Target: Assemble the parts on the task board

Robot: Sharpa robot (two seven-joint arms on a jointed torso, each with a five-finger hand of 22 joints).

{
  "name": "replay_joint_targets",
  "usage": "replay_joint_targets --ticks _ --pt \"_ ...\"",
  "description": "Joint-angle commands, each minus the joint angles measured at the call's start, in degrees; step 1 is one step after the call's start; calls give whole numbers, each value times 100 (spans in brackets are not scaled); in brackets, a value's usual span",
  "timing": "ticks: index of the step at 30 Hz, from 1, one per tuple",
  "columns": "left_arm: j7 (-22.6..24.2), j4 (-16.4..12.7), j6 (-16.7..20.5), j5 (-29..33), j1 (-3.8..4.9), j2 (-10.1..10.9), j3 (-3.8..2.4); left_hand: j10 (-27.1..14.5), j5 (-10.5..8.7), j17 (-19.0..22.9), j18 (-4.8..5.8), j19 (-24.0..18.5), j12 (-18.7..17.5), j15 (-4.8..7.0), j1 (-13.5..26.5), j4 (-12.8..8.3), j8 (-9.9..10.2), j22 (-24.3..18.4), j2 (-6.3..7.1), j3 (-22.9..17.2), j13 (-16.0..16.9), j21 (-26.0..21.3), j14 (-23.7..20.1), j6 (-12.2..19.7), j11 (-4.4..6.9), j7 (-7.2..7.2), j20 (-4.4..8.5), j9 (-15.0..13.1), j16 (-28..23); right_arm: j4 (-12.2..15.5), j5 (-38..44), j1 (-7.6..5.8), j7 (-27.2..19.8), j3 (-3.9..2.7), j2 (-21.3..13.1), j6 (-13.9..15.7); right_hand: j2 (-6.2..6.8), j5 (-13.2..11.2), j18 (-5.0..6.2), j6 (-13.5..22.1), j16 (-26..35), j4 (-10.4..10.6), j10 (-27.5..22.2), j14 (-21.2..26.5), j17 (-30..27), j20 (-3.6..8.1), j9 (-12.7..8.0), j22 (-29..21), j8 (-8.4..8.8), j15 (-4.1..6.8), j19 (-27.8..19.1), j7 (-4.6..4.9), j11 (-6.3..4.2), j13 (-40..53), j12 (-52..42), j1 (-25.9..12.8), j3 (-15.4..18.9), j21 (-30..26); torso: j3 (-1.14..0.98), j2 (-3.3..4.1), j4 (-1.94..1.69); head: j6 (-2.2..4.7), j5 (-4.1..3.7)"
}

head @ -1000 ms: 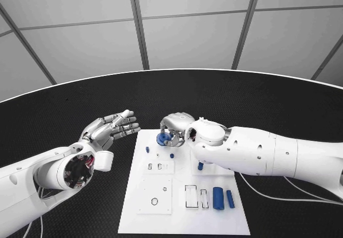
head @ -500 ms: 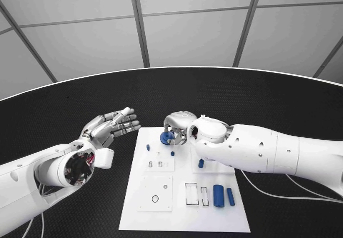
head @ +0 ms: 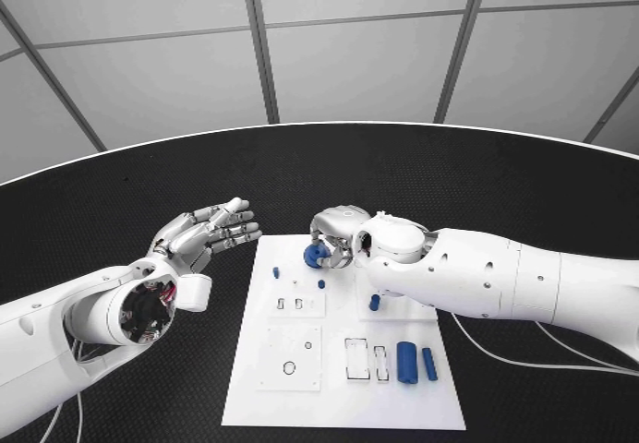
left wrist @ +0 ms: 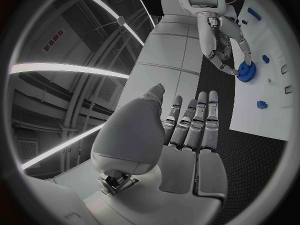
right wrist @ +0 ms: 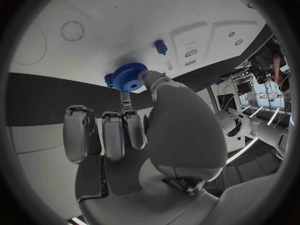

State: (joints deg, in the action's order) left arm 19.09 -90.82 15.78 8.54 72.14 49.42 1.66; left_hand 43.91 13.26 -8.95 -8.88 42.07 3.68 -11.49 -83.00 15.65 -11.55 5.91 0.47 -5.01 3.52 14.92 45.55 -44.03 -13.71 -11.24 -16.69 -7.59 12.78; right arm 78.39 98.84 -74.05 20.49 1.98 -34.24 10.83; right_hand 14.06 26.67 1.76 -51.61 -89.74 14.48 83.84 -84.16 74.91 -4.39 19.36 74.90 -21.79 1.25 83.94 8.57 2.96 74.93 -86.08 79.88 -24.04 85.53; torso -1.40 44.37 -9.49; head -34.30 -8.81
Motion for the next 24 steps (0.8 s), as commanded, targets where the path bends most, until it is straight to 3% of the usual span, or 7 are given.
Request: replay_joint_targets --ticks 1,11,14,18,24 --pt "-1 -1 -1 0 0 2 0 -33 11 -4 -12 14 -8 -18 -61 -1 36 -9 -4 -20 0 1 -37 19 -19 -503 7 5 -27 -29 0 0 -10 1 15 -34 -45 -26 -38 -148 -21 3 281 -581 1496 26 14 1019 -1 44 398 -123 -35 1128 -26 -12 -36 10 1 6 -5 -3 13" --pt "-16 -3 -1 0 0 12 0 -33 11 -4 -12 14 -8 -18 -61 -1 36 -9 -4 -20 0 1 -37 19 -19 -503 7 5 -27 -45 0 1 -61 17 50 -43 -16 -129 -38 -153 -18 9 280 -579 1489 30 16 1018 14 49 396 -124 -35 1126 -24 -87 -23 7 -5 14 -3 -38 30" --pt "-19 -1 -1 0 0 13 0 -43 8 -7 -11 14 -6 -18 -81 -12 43 -14 3 -41 0 0 -34 33 -19 -502 7 9 -34 -73 -1 1 -58 24 66 3 14 -382 -37 -105 -18 11 254 -579 1490 27 7 1014 70 41 394 -109 -25 1100 4 -175 -2 0 -1 10 -4 -47 33" --pt "-21 -2 -1 -1 0 16 0 -43 8 -7 -11 14 -6 -18 -81 -12 43 -14 3 -41 0 0 -34 33 -19 -502 7 9 -34 -96 -1 2 -58 30 75 40 57 -886 -33 155 -19 53 180 -580 1491 -22 -58 999 280 -30 386 -18 54 1027 81 -311 94 -19 -1 11 -10 -54 36" --pt "-29 -4 -4 -1 0 20 0 -43 8 -7 -11 14 -6 -18 -81 -12 43 -14 3 -41 0 0 -34 33 -19 -502 7 9 -34 -97 -1 2 -45 35 81 52 49 -990 -31 268 -20 66 134 -580 1494 -57 -87 995 393 -62 384 12 85 984 127 -338 159 -26 -4 9 -5 -69 43"
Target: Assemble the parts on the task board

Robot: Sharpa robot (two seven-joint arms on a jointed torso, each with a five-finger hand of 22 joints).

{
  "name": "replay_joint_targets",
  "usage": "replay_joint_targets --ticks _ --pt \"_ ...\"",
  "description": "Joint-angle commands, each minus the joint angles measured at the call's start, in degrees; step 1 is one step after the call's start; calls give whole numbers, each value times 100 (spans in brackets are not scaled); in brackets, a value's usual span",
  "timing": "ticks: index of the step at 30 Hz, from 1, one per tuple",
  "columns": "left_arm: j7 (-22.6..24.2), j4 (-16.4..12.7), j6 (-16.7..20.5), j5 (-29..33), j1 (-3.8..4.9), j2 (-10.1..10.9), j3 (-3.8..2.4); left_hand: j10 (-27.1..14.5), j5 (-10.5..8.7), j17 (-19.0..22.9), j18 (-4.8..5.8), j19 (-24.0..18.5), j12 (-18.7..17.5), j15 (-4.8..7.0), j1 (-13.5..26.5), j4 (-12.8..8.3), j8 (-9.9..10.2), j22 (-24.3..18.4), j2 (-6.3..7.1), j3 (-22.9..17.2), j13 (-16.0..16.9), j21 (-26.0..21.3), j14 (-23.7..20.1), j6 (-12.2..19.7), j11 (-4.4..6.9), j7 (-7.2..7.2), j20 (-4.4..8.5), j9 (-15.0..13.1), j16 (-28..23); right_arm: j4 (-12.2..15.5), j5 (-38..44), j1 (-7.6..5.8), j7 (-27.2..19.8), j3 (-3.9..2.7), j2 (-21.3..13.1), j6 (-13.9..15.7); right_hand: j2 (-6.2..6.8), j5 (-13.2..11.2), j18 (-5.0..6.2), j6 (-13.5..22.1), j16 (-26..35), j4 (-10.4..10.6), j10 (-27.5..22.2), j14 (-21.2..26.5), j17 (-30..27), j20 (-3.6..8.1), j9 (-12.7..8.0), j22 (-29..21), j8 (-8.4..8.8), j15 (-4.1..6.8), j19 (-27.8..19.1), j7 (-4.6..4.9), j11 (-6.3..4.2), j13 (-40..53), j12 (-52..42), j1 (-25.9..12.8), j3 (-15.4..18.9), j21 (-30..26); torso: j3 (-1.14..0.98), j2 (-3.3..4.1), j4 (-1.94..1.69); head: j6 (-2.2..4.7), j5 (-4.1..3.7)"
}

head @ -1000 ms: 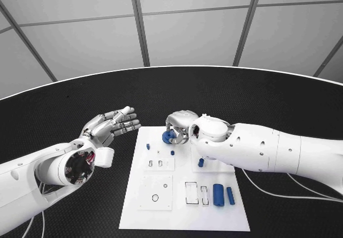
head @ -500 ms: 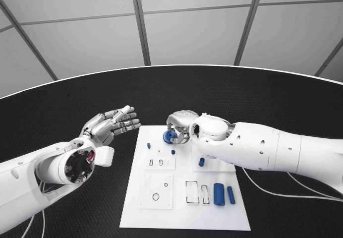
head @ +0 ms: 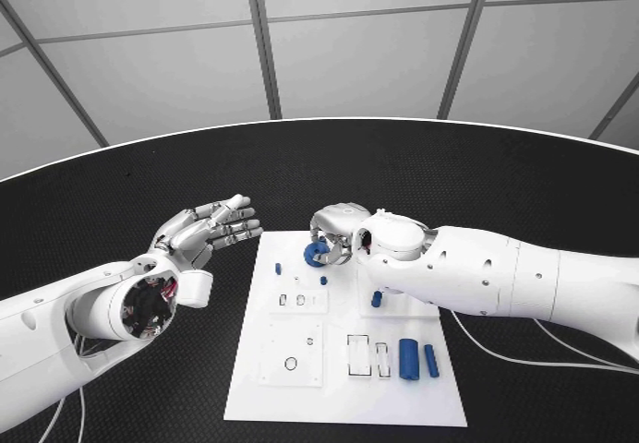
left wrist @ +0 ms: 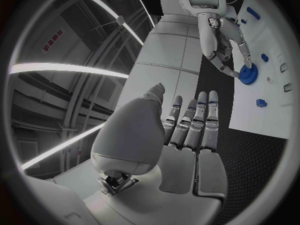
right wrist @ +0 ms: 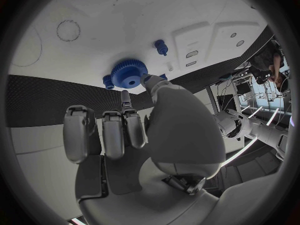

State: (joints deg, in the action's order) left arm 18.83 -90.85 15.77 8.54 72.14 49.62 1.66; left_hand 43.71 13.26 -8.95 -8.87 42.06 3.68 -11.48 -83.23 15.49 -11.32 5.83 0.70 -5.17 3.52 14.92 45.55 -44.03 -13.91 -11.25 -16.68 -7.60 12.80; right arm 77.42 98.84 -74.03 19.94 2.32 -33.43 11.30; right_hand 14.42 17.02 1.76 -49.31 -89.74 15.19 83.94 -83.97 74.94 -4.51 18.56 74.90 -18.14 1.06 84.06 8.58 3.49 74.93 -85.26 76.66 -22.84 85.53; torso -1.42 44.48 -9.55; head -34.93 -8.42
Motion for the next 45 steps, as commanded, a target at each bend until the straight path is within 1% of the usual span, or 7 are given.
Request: replay_joint_targets --ticks 1,18,20,23,28,31,45 --pt "-6 -2 -5 0 0 1 0 -22 8 -7 -11 14 -6 -18 -58 4 20 -5 -20 -25 0 0 -34 33 2 -501 7 10 -36 0 0 0 15 1 -1 7 10 -29 -31 56 -20 -1 117 -599 1491 -50 -10 992 44 -49 370 16 38 978 51 -21 50 -29 -1 -5 3 -11 5" --pt "-25 10 -14 0 0 -4 0 -37 5 -8 -11 14 -7 -19 -60 4 22 -7 -15 -30 -1 0 -35 34 1 -503 7 10 -40 30 -32 0 12 2 -82 -114 -23 124 -32 79 -23 -9 114 -601 1497 -82 -14 999 105 -78 372 44 65 982 49 2 78 -26 0 -15 12 -8 -2" --pt "-33 11 -16 0 0 -4 0 -37 5 -8 -11 14 -7 -19 -60 4 22 -7 -15 -30 -1 0 -35 34 1 -503 7 10 -40 52 -127 0 -16 2 -105 -148 -21 142 -31 79 -23 51 118 -601 1498 -90 -13 998 130 -81 371 43 66 987 43 -86 140 -29 1 -14 9 -7 -5" --pt "-39 14 -14 0 0 -3 0 -69 4 -8 -10 12 -11 -20 -60 5 30 -9 -11 -33 -4 -1 -37 59 -1 -504 7 15 -45 51 -290 0 -58 3 -120 -217 -136 345 -33 91 -26 144 120 -603 1506 -99 -13 1010 191 -87 376 42 71 991 40 -468 269 -22 2 -14 13 -5 0" --pt "-41 14 -11 0 0 -3 0 -69 4 -8 -10 12 -11 -20 -60 5 30 -9 -11 -33 -4 -1 -37 59 -1 -504 7 15 -45 -7 -505 0 -101 3 -111 -281 -373 191 -35 108 -26 161 118 -603 1506 -105 -6 1021 295 -91 380 43 76 991 41 -1215 694 -18 5 -12 6 -9 -4" --pt "-41 15 -6 0 0 -1 0 -78 4 -8 -9 12 -13 -21 -60 5 31 -10 -10 -35 -5 -2 -39 59 -2 -505 7 15 -47 -35 -561 0 -112 4 -104 -294 -430 332 -35 109 -26 158 123 -603 1506 -106 -2 1024 320 -93 381 46 78 998 34 -1316 782 -17 2 -11 6 -12 -1" --pt "-45 32 -12 0 0 -6 0 -80 3 -8 -9 11 -13 -21 -60 5 32 -11 -10 -35 -5 -2 -39 59 -2 -505 6 16 -47 -59 -607 0 -31 6 -141 -261 -478 532 -38 138 -26 120 121 -603 1506 -112 -4 1035 388 -103 386 60 88 999 34 -1201 777 -9 0 -13 10 1 -2"
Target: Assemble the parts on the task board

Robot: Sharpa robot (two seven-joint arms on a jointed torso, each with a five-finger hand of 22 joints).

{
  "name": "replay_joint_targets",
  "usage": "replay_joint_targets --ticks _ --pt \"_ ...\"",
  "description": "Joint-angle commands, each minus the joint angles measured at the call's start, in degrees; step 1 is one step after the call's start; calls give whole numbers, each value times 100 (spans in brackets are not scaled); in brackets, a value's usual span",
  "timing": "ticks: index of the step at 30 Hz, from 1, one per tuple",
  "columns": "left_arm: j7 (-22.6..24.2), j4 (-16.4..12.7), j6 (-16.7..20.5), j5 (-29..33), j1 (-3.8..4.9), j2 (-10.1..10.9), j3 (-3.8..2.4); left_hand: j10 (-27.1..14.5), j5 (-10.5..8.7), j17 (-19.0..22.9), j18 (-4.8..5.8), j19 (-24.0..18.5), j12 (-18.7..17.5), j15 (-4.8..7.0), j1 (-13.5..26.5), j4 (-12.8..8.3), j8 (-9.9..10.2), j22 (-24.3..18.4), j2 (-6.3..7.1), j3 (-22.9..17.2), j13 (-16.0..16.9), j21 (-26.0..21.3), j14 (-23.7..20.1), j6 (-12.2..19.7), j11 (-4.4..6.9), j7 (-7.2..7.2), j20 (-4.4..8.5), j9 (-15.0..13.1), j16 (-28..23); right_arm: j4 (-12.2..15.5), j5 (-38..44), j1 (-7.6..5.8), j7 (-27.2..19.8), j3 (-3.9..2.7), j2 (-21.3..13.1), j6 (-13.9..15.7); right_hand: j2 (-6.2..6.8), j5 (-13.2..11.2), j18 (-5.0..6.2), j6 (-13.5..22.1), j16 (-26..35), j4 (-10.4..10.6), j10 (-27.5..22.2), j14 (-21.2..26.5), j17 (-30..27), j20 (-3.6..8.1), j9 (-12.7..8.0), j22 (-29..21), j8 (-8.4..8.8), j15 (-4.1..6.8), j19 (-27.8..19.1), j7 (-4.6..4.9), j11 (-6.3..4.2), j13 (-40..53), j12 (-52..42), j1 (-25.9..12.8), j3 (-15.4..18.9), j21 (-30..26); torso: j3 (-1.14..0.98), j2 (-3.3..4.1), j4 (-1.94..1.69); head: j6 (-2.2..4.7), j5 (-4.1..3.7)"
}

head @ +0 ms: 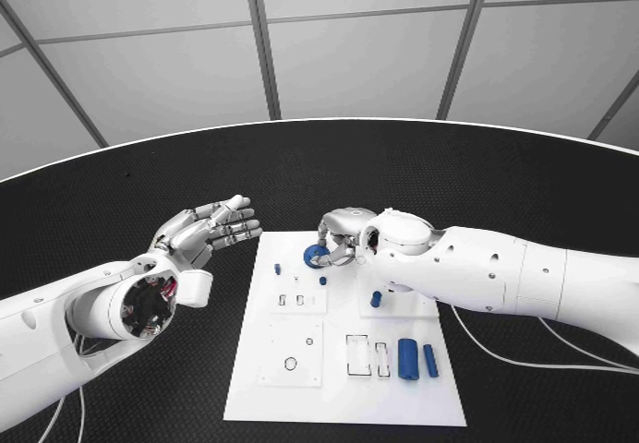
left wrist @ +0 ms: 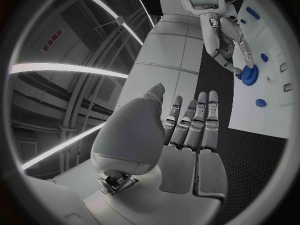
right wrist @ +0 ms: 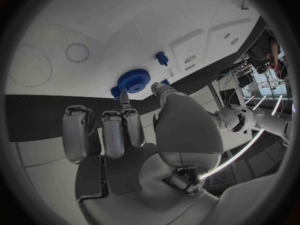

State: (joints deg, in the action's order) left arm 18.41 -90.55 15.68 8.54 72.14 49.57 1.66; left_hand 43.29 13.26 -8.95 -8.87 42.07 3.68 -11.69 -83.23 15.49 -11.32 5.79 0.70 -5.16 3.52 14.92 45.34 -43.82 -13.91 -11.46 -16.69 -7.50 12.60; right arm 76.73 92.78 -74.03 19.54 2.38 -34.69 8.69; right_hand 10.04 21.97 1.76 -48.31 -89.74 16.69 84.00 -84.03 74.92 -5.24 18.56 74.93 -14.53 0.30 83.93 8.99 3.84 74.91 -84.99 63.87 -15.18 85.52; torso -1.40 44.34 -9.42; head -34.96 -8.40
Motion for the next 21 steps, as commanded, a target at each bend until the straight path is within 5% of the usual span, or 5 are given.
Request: replay_joint_targets --ticks 1,6,11,16,21 --pt "-3 3 -3 0 0 -1 0 -39 4 -8 -9 11 -13 0 -60 5 32 -7 -10 -35 -5 -2 -18 38 -2 -484 7 6 -27 17 -1 0 13 1 -25 8 -35 53 -39 37 -26 -35 117 -597 1508 -40 -3 1036 33 -27 400 20 54 1004 4 106 5 -6 -2 2 -5 6 -7" --pt "-4 9 -10 0 0 -5 0 -39 4 -8 -9 11 -13 0 -60 5 32 -7 -10 -35 -5 -2 -18 38 -2 -484 7 6 -27 126 -2 0 26 2 -122 143 -27 88 -39 33 -26 -44 120 -597 1508 -42 -1 1038 44 -29 401 22 55 1008 0 168 -11 -4 -9 -2 1 17 -12" --pt "-4 43 -19 0 -1 -13 0 -56 3 -8 -7 8 -16 -3 -60 6 38 -10 -5 -41 -6 -4 -23 49 -5 -487 6 9 -33 430 -7 0 -104 3 -423 682 -12 144 -43 15 -26 -67 153 -597 1508 -42 5 1054 64 -28 407 21 54 1042 -34 317 -66 9 -2 -15 13 23 -17" --pt "-4 84 -30 0 -1 -27 1 -56 3 -8 -7 8 -16 -3 -60 6 38 -10 -5 -41 -6 -4 -23 49 -5 -487 6 9 -33 847 -408 -1 -675 4 -918 1368 19 257 -42 -20 -26 -119 175 -597 1508 -33 12 1055 96 -13 407 9 42 1060 -53 588 -191 6 -8 -34 38 40 -16" --pt "6 152 -67 0 -2 -67 1 -47 3 -8 -6 7 -15 -4 -60 6 34 -11 -4 -44 -5 -5 -25 32 -6 -488 6 6 -36 1125 -1557 -2 -1515 6 -1564 1785 95 106 -16 -178 15 -260 115 -573 1410 34 43 972 64 88 363 -41 11 992 20 943 -349 -83 -25 -95 117 53 -2"
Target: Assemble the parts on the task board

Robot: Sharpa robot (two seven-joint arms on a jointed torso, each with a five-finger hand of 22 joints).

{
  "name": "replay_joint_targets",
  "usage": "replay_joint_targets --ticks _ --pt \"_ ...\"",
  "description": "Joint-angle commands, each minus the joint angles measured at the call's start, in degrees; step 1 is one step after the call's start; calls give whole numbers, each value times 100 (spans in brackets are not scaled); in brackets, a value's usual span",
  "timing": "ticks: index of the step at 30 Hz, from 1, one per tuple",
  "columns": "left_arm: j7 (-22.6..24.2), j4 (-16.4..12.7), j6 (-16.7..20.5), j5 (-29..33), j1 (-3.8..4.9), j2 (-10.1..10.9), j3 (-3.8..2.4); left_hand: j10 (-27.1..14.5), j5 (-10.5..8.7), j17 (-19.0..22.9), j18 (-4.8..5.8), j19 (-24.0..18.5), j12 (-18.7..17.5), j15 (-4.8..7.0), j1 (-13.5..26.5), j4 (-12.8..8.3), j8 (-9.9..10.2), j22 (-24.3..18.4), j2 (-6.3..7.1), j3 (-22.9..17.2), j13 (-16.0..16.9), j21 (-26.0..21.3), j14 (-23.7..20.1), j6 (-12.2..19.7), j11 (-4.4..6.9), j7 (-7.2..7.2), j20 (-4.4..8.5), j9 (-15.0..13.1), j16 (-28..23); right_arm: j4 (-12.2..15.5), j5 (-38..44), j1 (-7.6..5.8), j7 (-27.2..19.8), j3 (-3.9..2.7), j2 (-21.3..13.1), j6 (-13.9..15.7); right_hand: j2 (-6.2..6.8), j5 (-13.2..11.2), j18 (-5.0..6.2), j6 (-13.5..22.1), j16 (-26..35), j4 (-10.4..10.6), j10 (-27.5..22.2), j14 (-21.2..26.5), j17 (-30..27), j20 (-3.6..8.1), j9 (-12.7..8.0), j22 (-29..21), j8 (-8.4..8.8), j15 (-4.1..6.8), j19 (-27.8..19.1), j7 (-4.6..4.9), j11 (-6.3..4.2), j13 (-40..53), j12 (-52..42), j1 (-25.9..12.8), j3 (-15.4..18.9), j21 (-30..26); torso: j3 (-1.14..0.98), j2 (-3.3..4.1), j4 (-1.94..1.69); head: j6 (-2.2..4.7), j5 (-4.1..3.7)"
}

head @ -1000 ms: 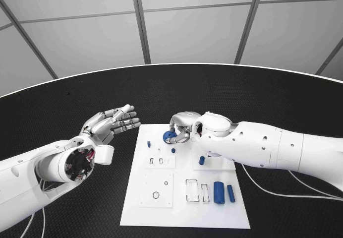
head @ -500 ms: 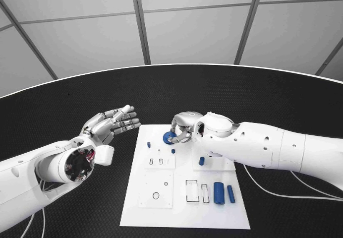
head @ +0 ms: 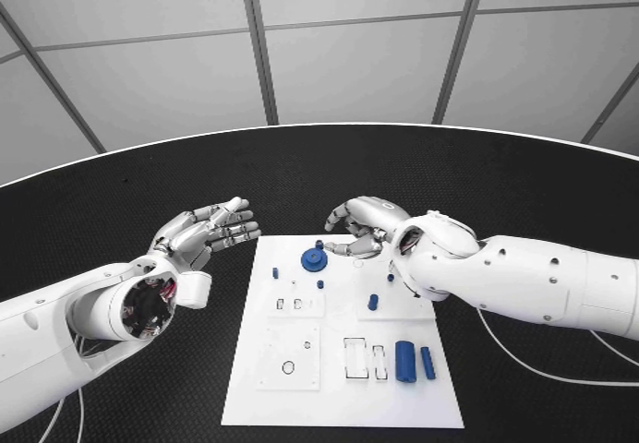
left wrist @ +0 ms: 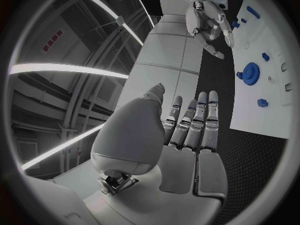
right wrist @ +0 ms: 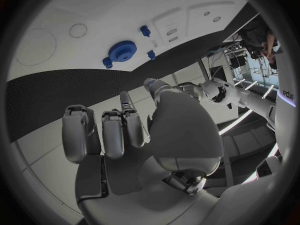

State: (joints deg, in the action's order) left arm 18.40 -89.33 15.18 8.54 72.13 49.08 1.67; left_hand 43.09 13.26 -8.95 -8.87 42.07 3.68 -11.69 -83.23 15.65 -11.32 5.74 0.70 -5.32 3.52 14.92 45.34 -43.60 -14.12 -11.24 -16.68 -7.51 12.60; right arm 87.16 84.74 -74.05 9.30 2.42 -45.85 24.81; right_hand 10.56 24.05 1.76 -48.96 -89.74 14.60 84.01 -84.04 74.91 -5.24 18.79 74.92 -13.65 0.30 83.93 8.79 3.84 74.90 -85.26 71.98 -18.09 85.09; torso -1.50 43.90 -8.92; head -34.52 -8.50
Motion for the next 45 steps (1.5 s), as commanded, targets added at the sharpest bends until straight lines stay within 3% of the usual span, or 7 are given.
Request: replay_joint_targets --ticks 1,4,11,18,23,28,45 --pt "10 43 -24 0 -1 -28 0 -27 3 -8 -6 7 -15 -4 -60 -10 34 -7 -4 -28 -5 -5 -24 10 14 -509 6 7 -36 90 -979 0 -628 3 -551 200 79 -179 -2 -146 39 -84 76 -560 1358 71 24 925 -27 126 339 -44 -9 949 93 217 -88 -90 -15 -53 70 25 -6" --pt "26 84 -49 0 -2 -57 1 12 5 -9 -5 6 -7 -3 -68 -11 7 -10 -10 -42 0 -7 -24 -82 19 -497 6 -10 -41 75 -1555 0 -1068 12 -930 222 172 -343 11 -280 72 -203 32 -543 1293 130 46 876 -60 179 313 -92 -57 896 154 480 -170 -148 -35 -79 126 51 -49" --pt "38 146 -92 0 -4 -114 1 32 5 -10 -4 5 -2 -2 -74 -13 0 -11 -11 -50 2 -7 -23 -101 23 -493 6 -13 -42 -131 -1921 33 -1477 125 -1371 212 282 -351 8 -337 70 -311 35 -546 1303 190 44 888 -43 245 319 -164 -119 892 163 702 -234 -144 -85 -106 177 92 -109" --pt "42 168 -113 0 -5 -147 2 251 4 -16 -3 8 45 7 -86 -17 -19 -18 -1 -77 25 -7 -12 -160 38 -485 7 -23 -48 -352 -1991 207 -1538 170 -1475 137 356 -370 4 -204 63 -313 2 -551 1319 158 6 885 74 158 321 -68 -63 854 208 751 -235 -153 -150 -96 198 75 -158" --pt "47 166 -117 0 -5 -153 2 256 4 -16 -3 8 48 7 -86 -16 -20 -18 0 -79 26 -7 -12 -161 38 -484 7 -23 -49 -430 -1853 321 -1445 178 -1501 111 365 -378 2 -131 55 -302 -11 -556 1339 106 -10 887 131 93 323 -33 -33 844 221 766 -231 -154 -118 -92 188 59 -196" --pt "52 166 -109 -1 -5 -146 2 256 4 -16 -3 8 48 7 -86 -16 -20 -18 0 -79 26 -7 -12 -161 38 -484 7 -23 -49 -470 -1761 440 -1325 181 -1503 74 386 -395 3 -63 52 -273 -27 -557 1344 66 -21 886 179 53 324 -13 -12 831 236 747 -192 -157 -136 -85 183 38 -190" --pt "55 149 -98 -1 -5 -122 2 271 3 -18 -3 10 54 9 -86 -14 -16 -21 7 -86 26 -7 -10 -153 40 -483 7 -21 -53 -576 -1726 610 -1159 182 -1375 71 366 -464 3 81 40 -192 -48 -563 1371 4 -34 897 269 6 331 23 25 820 250 739 -32 -151 -120 -76 170 23 -179"
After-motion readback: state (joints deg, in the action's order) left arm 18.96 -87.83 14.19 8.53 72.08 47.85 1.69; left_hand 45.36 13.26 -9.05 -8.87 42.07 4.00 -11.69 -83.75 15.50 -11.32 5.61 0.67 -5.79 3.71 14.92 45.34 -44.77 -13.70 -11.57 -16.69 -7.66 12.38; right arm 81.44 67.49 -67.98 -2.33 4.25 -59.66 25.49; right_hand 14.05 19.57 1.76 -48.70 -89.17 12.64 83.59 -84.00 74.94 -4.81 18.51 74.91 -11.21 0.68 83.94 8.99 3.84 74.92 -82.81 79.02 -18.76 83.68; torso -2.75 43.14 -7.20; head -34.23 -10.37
